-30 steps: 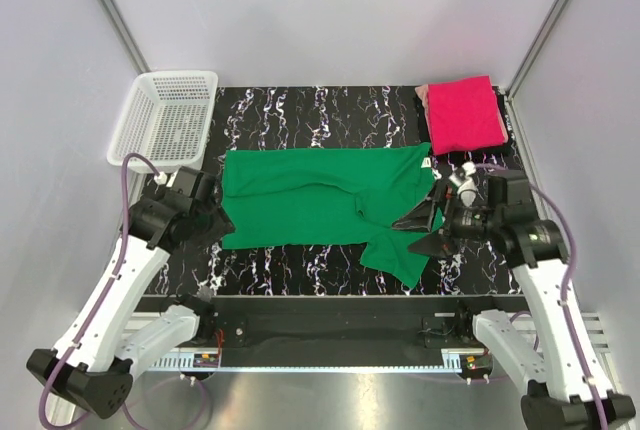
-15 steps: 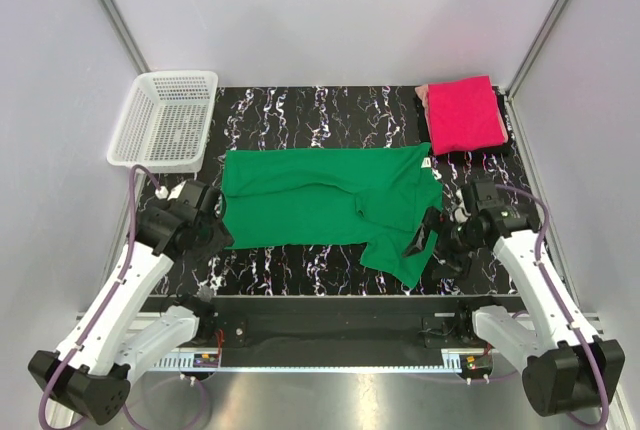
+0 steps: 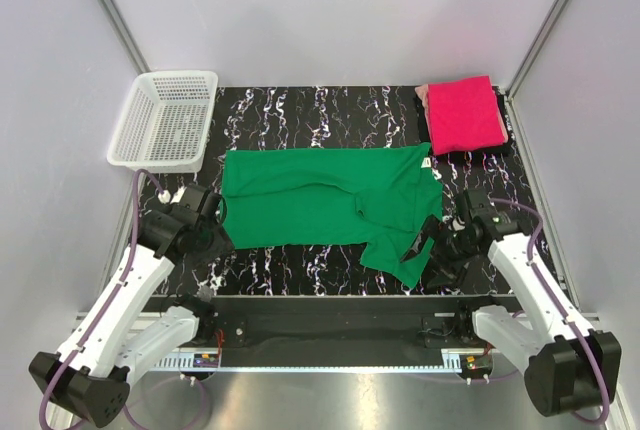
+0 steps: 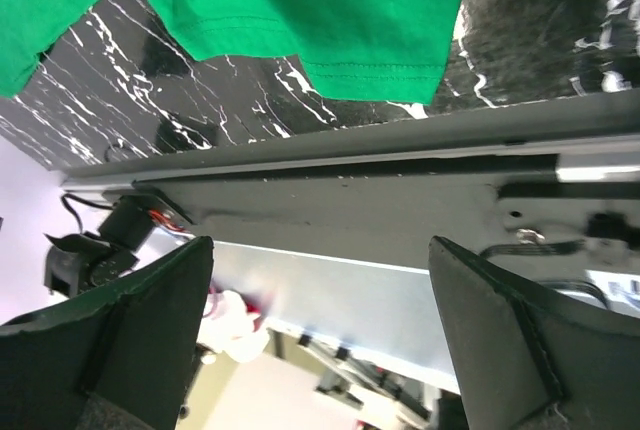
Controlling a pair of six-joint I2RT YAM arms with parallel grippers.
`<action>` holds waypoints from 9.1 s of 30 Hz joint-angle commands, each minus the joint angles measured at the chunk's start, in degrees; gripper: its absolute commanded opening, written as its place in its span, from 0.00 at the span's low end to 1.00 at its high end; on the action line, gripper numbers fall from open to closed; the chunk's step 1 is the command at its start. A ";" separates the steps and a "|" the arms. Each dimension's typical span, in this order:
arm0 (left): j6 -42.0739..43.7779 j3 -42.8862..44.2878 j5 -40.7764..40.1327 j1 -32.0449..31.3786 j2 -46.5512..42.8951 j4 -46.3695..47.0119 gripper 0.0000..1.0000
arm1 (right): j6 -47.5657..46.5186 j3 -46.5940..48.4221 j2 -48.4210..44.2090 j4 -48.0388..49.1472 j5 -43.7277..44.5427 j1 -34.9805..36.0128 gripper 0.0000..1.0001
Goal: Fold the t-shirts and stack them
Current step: Fold the tshirt
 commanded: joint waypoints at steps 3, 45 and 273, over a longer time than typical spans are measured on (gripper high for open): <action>1.97 0.85 0.79 -0.26 -0.50 0.51 0.48 | 10.79 -5.61 -2.43 7.53 -2.17 2.11 0.93; 1.44 1.11 0.00 -0.18 0.55 -1.07 0.49 | 15.63 -11.33 14.18 19.76 5.11 7.82 0.91; 5.22 -2.75 5.18 17.58 38.08 26.09 0.54 | 13.87 5.63 15.77 5.34 11.35 12.39 0.00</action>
